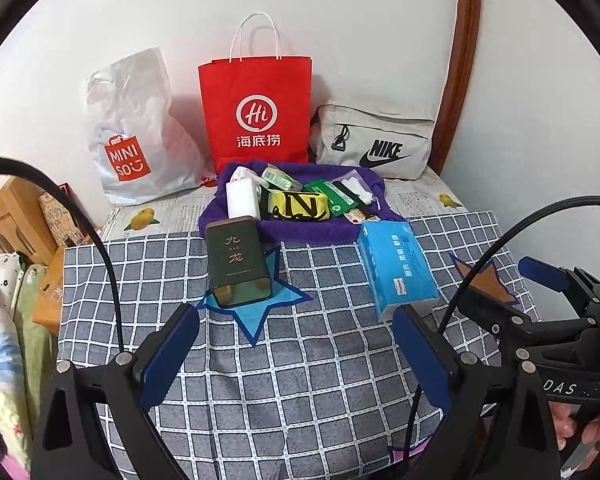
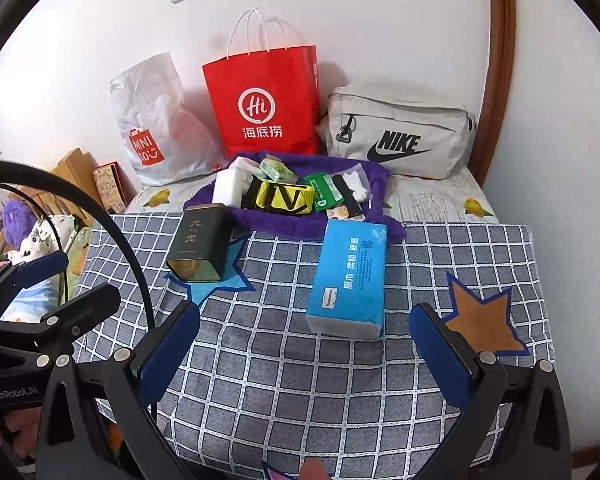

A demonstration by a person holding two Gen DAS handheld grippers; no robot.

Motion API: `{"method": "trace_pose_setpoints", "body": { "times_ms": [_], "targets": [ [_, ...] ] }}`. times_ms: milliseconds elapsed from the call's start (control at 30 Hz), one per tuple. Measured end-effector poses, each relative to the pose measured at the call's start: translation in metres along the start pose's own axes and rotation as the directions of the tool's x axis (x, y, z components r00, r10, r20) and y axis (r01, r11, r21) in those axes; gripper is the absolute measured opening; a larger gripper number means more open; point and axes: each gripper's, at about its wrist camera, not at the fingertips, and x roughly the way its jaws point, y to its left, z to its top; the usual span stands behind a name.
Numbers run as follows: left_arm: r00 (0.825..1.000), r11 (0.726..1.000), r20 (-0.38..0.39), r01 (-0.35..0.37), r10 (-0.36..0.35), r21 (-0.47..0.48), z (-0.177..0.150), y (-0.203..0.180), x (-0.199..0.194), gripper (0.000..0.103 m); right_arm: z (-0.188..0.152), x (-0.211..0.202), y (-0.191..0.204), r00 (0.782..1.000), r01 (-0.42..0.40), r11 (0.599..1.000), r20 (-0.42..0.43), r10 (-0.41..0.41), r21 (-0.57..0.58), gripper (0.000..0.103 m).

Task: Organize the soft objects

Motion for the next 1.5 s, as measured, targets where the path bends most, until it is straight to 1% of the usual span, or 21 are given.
{"method": "trace_pose_setpoints", "body": {
  "times_ms": [1500],
  "targets": [
    [1.0,1.0,0.001,-0.013,0.013,-0.004,-0.0023,0.0012,-0.0055,0.098,-0.0017,-0.0052,0.0051,1.0,0.008,1.0,0.006,-0.008,-0.008,0.103]
  ]
}}
